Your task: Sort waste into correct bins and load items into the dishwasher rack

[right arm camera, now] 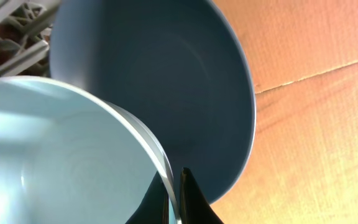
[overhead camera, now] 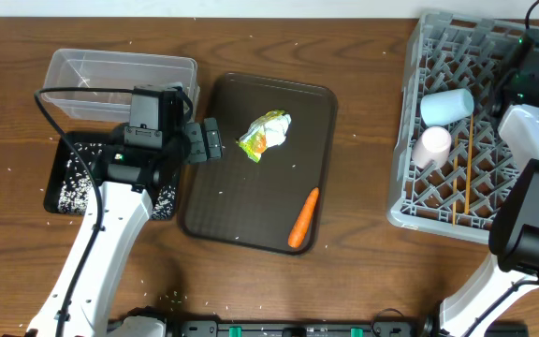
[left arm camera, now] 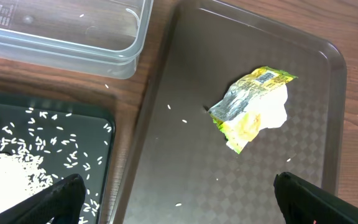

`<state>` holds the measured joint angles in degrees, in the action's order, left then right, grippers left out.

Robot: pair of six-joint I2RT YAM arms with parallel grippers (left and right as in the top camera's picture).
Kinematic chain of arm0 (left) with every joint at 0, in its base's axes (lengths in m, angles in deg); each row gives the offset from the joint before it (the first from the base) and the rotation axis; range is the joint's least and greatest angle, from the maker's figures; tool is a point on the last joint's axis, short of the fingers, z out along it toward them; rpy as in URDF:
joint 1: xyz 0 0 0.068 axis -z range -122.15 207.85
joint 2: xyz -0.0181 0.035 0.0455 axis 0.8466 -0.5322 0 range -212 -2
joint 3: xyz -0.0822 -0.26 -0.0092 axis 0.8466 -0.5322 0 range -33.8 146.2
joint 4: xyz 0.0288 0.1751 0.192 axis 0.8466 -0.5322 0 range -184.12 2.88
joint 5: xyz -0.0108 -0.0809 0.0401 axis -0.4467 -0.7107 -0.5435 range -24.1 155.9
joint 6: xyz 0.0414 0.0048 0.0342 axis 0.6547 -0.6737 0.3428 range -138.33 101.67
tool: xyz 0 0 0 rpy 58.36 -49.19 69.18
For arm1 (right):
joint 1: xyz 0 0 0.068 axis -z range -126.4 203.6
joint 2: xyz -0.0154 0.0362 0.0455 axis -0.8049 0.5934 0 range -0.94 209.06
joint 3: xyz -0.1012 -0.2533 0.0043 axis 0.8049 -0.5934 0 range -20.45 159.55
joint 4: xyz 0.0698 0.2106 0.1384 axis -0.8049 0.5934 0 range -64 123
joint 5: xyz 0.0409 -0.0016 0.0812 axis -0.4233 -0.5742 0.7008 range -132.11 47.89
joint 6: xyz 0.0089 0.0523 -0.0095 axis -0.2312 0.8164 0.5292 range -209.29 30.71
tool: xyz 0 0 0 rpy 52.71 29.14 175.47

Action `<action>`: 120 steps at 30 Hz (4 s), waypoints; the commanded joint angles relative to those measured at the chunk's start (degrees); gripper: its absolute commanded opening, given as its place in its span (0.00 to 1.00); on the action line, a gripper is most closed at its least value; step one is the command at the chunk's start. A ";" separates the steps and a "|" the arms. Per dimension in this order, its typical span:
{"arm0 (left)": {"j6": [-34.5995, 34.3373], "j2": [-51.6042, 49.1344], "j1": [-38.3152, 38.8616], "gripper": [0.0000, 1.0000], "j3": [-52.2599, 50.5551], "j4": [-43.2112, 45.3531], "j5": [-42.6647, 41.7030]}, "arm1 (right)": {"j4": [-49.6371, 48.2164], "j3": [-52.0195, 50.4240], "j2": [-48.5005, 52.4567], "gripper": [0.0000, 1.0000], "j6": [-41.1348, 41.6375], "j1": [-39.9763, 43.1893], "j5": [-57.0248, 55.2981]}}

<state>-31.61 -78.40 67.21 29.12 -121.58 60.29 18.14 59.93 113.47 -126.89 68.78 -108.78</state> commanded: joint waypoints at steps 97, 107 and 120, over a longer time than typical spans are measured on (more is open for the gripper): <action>0.09 -0.35 -0.31 0.98 0.31 0.00 0.31 | 60.41 -1.03 -26.29 0.33 68.89 7.56 51.95; 0.09 -0.35 -0.31 0.98 0.31 0.00 0.31 | 49.70 -9.68 -26.10 0.36 68.50 20.48 57.09; 0.09 -0.35 -0.31 0.98 0.31 0.00 0.31 | 27.56 -21.73 -26.10 0.35 59.58 22.40 57.13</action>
<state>-31.61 -78.40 67.21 29.12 -121.58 60.29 46.95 38.94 87.44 -64.76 90.88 -51.89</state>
